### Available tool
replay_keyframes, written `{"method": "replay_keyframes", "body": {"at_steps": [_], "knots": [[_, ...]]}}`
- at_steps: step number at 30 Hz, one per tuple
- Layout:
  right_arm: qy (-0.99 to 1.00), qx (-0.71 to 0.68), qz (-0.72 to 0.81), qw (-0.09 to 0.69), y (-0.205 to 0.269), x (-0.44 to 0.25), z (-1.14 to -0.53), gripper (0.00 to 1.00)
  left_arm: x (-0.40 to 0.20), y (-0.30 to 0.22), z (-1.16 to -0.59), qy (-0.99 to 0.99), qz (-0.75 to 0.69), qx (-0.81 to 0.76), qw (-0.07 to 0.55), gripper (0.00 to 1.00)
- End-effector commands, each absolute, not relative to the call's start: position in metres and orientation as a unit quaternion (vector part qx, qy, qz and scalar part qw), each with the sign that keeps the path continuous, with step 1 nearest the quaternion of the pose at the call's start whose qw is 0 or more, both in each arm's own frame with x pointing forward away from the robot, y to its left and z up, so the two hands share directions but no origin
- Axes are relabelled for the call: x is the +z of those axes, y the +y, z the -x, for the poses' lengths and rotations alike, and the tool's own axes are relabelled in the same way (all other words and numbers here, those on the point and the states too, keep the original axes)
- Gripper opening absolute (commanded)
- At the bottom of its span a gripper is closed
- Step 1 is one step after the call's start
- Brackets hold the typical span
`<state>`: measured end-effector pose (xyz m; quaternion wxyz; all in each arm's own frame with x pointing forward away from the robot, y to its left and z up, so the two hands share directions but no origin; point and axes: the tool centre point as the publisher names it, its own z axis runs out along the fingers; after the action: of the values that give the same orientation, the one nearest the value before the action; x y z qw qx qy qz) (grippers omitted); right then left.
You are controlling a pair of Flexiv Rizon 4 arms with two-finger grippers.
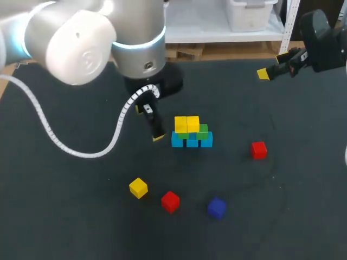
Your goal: Place the blue cubes, place green cubes on the blue cubes, place the yellow cubes on the green cubes, then place the red cubes on the yellow cubes, and place purple cube on the red cubes.
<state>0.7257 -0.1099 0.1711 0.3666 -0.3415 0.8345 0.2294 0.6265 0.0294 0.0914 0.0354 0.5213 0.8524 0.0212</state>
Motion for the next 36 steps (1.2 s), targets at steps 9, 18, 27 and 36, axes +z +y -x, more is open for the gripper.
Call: {"method": "replay_keyframes", "body": {"at_steps": [9, 18, 27, 36], "knots": [[0.834, 0.231, 0.342, 0.367, -0.110, 0.171, -0.726, 1.00, 0.054, 0.041, -0.563, 0.897, -0.441, 0.005, 0.016, 1.00], [0.834, 0.231, 0.342, 0.367, -0.110, 0.171, -0.726, 1.00, 0.045, 0.052, -0.544, 0.914, -0.406, -0.004, 0.008, 1.00], [0.834, 0.231, 0.342, 0.367, -0.110, 0.171, -0.726, 1.00, 0.026, 0.057, -0.538, 0.917, -0.398, -0.018, -0.016, 1.00], [0.834, 0.231, 0.342, 0.367, -0.110, 0.171, -0.726, 1.00, 0.012, 0.052, -0.542, 0.911, -0.410, -0.031, -0.035, 0.95]]}}
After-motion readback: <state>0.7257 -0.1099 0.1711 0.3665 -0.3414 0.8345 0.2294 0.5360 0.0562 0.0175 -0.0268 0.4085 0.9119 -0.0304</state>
